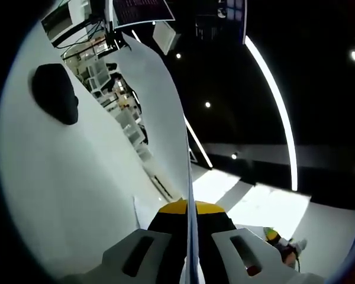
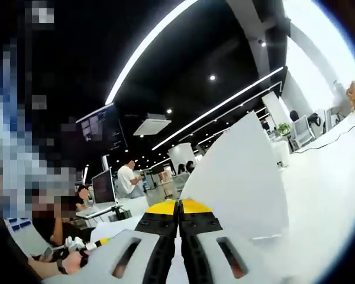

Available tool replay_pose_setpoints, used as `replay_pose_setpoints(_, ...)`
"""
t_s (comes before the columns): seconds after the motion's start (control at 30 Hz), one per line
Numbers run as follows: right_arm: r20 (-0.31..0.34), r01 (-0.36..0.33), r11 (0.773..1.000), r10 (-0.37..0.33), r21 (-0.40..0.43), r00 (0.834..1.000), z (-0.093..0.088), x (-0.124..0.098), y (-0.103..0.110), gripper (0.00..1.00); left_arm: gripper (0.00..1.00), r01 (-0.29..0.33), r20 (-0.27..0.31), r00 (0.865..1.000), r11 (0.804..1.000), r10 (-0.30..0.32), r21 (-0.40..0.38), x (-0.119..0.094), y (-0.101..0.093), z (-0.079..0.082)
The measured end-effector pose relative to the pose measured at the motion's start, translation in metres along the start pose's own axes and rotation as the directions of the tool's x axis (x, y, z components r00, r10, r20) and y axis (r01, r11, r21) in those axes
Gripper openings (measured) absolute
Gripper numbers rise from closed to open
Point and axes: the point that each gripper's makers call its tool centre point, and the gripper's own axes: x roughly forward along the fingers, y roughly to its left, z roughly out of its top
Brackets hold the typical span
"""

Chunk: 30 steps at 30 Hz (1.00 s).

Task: Organize the stack of printing papers by aligning and flattening the scattered papers on the table

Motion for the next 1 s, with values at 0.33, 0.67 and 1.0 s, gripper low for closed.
replay_pose_setpoints(0.33,0.031,-0.058,0.998,0.060,-0.036,0.998,0.026,0.012,0.027,0.00,0.06,-0.004,-0.005,1.000,1.000,0.004,0.005,0.001,0.000,-0.001)
replay_pose_setpoints(0.67,0.062,-0.103,0.993,0.106,-0.057,0.992,0.045,0.020,0.053,0.00,0.06,-0.003,-0.002,1.000,1.000,0.003,-0.005,0.001,0.001,0.000)
replay_pose_setpoints(1.0,0.086,-0.151,0.986,0.157,-0.071,0.984,0.053,0.025,0.075,0.00,0.06,0.001,0.000,1.000,1.000,-0.001,-0.008,0.001,0.001,0.001)
